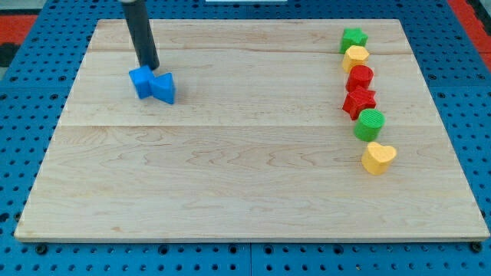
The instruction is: Move blue triangle to the bottom center of the board
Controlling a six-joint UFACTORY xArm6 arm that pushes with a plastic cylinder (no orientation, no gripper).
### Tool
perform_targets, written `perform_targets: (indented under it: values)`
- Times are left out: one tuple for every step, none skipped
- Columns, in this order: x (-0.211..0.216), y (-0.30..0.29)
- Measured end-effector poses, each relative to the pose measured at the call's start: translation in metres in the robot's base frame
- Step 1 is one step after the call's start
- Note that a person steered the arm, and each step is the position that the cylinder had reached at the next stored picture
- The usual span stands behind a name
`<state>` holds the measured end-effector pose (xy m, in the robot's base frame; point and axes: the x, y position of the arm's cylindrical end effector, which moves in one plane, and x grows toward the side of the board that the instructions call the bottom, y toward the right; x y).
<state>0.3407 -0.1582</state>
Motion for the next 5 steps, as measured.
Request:
perform_targets:
  values:
    - [0.053, 0.033]
    - [0.091, 0.075]
    - [0.116, 0.112]
    - [0.106, 0.120]
    - [0.133, 0.159]
